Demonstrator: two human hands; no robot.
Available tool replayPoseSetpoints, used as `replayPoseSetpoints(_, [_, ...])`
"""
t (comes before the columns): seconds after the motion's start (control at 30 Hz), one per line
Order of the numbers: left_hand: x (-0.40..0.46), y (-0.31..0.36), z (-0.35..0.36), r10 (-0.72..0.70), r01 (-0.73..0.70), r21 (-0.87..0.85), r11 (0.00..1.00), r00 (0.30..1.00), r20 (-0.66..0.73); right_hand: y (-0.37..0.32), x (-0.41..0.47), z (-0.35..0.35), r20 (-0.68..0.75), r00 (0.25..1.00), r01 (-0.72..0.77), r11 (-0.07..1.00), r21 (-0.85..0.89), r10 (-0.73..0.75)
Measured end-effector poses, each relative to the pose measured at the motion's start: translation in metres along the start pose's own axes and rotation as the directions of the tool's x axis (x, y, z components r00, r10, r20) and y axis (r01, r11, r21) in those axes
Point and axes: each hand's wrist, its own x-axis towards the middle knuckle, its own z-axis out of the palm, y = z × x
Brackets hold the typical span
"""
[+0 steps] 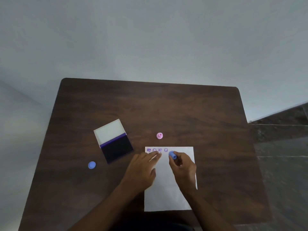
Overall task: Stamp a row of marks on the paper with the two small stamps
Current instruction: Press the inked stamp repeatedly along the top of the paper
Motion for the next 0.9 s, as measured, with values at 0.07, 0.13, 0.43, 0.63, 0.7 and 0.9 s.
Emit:
replayPoseSetpoints(0.07, [0.007,0.012,0.010,0.021,-0.026,0.077,0.997,0.998,0.058,0.005,0.006,-0.001,-0.019,0.999,-0.042,0.999,0.020,0.042])
replayPoseSetpoints(0.13, [0.010,0.017,0.016,0.008,-0.018,0.123,0.992,0.996,0.088,0.010,0.011,0.000,-0.029,0.998,-0.062,0.998,0.033,0.063])
replayPoseSetpoints(0.43, [0.017,0.014,0.029,-0.047,0.012,0.188,0.982,0.982,0.181,0.026,0.025,0.008,0.005,0.995,-0.095,0.993,0.074,0.095])
replayPoseSetpoints(0.63, [0.019,0.018,0.033,-0.062,0.020,0.231,0.973,0.982,0.178,0.033,0.031,0.012,0.060,0.993,-0.101,0.994,0.042,0.099])
replayPoseSetpoints(0.7, [0.019,0.018,0.032,-0.065,0.025,0.229,0.973,0.983,0.171,0.034,0.032,0.013,0.069,0.993,-0.095,0.995,0.025,0.093])
replayPoseSetpoints(0.9, [0.017,0.021,0.030,-0.071,0.036,0.227,0.973,0.986,0.151,0.039,0.031,0.016,0.079,0.993,-0.083,0.997,0.000,0.083])
